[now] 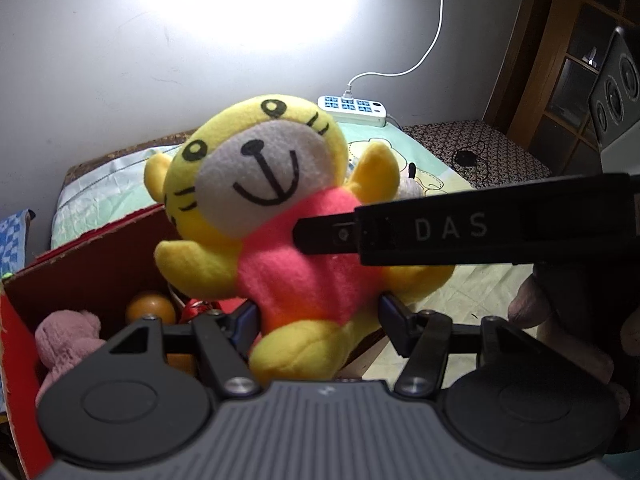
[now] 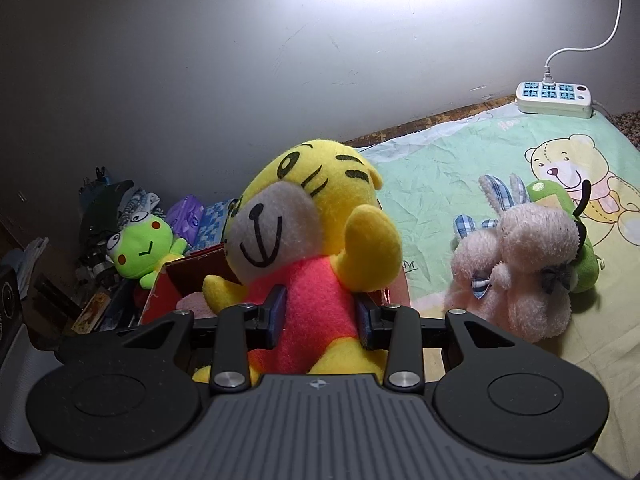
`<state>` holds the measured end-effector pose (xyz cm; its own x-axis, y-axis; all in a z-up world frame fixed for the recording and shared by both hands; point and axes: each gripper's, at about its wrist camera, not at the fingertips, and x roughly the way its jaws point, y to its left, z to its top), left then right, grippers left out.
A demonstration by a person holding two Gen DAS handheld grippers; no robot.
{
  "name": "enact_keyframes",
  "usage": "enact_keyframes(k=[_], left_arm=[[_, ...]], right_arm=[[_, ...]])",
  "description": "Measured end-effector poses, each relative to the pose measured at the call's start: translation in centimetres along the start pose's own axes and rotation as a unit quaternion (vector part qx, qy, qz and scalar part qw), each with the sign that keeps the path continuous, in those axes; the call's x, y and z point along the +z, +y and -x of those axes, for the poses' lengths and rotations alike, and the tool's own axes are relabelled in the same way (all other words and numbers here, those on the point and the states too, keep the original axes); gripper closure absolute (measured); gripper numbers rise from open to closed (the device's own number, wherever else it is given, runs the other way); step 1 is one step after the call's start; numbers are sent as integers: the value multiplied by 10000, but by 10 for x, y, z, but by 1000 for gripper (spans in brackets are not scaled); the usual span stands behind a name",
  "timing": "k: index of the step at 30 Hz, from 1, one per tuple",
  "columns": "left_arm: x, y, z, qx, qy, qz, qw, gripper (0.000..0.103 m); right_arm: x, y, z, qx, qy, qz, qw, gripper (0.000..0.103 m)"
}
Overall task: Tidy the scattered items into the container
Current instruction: 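Lift the yellow tiger with the left gripper and carry it toward the red box, then lower the yellow tiger into the red box with the left gripper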
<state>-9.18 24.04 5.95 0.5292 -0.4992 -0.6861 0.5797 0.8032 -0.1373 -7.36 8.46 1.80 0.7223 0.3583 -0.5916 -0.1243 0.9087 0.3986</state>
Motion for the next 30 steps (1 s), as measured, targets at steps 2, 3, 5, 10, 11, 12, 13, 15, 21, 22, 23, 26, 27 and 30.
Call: enact_keyframes(k=[2,3,5,10,11,12,13,15,21,22,23,26,27,30], left_arm=[[-2,10,-6,-143,24,123,9998,41],[-2,15,-8,-217,45,191,9996,40],[-5,25,-13,-347,70,306,9989,38],[-12,44,-19,-530,149,470,9974,41],[-14,45,-18,-524,161,452,9975,43],[-16,46,-15,-505,154,433,9977,44],[-17,46,-15,-501,156,436,9977,44],[-17,52,-14,-533,160,500,9972,44],[-15,59,-14,-495,149,575,9970,44],[-14,59,-14,-496,155,583,9969,44],[-14,59,-16,-493,166,578,9970,44],[-9,57,-22,-450,231,533,9973,44],[-9,55,-22,-447,252,527,9973,44],[-5,53,-30,-444,351,540,9969,44]], right_arm=[[-1,6,-5,-169,-29,120,9998,65],[-2,9,-9,-255,-37,175,9995,66],[-4,15,-17,-443,-35,293,9986,66],[-12,24,-36,-758,144,542,9955,67],[-15,25,-40,-820,187,547,9950,68],[-17,24,-44,-886,235,539,9943,68],[-19,22,-49,-936,303,506,9939,69],[-22,19,-56,-968,364,446,9936,70],[-19,25,-59,-1005,460,549,9924,63],[-17,24,-57,-944,486,482,9932,61],[-15,22,-55,-871,499,389,9942,60],[-11,16,-45,-771,416,172,9960,58],[-10,14,-40,-758,348,123,9964,59],[-6,9,-28,-644,82,-42,9979,59]])
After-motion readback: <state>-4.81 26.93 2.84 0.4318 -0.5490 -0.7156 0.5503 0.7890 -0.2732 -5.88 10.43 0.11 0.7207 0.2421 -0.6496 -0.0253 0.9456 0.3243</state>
